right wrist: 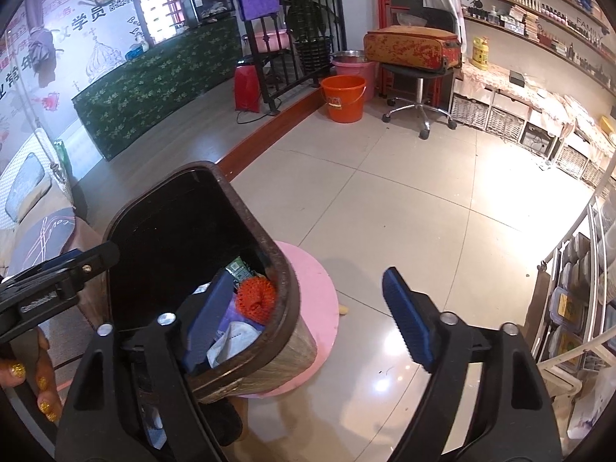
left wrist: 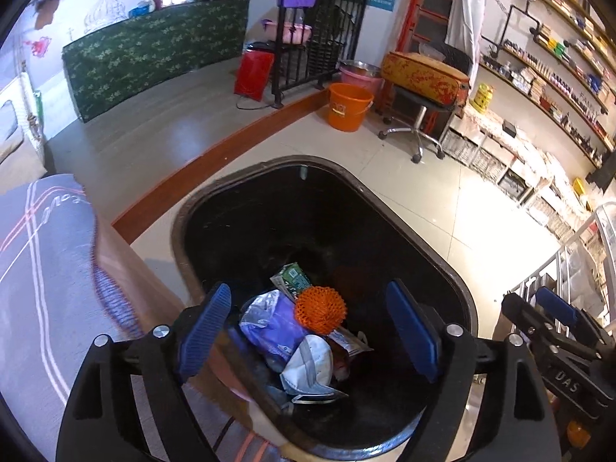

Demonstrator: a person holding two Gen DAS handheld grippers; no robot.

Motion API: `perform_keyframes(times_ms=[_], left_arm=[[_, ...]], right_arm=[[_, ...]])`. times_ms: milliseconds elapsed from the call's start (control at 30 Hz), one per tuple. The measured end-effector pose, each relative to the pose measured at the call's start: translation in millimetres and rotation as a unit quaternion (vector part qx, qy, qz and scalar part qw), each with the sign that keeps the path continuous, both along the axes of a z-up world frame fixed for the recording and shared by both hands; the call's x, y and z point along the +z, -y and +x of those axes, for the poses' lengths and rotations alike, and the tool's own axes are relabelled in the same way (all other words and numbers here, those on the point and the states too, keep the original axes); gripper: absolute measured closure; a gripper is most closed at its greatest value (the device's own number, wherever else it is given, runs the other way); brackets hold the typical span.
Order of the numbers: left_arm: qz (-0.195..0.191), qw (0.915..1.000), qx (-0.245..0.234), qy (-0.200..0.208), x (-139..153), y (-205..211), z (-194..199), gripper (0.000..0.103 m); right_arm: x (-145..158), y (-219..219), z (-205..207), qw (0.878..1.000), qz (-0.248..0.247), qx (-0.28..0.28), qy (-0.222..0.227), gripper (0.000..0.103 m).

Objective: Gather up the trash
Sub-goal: 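Move both tools back over the tissue and plastic bag on the bed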

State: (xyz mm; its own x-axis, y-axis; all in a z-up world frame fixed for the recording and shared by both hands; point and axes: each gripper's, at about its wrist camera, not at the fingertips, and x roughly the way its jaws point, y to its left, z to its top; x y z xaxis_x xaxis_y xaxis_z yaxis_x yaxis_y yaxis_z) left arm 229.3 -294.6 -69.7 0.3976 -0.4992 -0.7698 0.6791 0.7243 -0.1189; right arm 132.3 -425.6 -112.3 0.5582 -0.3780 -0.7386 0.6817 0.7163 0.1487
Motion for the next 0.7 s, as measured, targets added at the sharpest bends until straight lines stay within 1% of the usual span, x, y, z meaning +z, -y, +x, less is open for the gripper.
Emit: perform_keyframes(times_ms=[100, 333, 400, 500, 567, 700], left_arm=[[-0.008, 0.9999, 0.012, 0.006, 3.2, -10.9, 1.8, 0.017], [-0.016, 0.9996, 0.022, 0.006, 5.8, -26.5, 8.2, 0.017], [-0.024, 0.999, 0.037, 0.008, 9.2, -34.3, 6.9, 0.017], [-0.034, 0.9983, 0.045, 0.011, 13.9, -49.3, 4.6, 0.017], [-0.032, 0.9979, 0.053, 0.02, 16.8, -61.5, 4.0, 0.017], [-0.027, 0.9956, 0.085, 0.029, 19.1, -95.2, 9.5, 0.017]], right_arm=[[1.4, -5.2, 3.8, 1.0, -0.001, 0.007, 0.001, 0.022], [6.7, -19.5, 11.1, 1.0, -0.002, 0.024, 0.003, 0.022], [9.3, -23.4, 13.6, 1.0, -0.001, 0.031, 0.006, 0.022], [11.8, -36.5, 22.9, 0.999, -0.004, 0.049, 0.005, 0.022], [12.7, -47.0, 32.3, 0.998, 0.0, 0.068, 0.005, 0.022], [15.7, -73.5, 50.7, 0.994, 0.004, 0.108, 0.007, 0.021]])
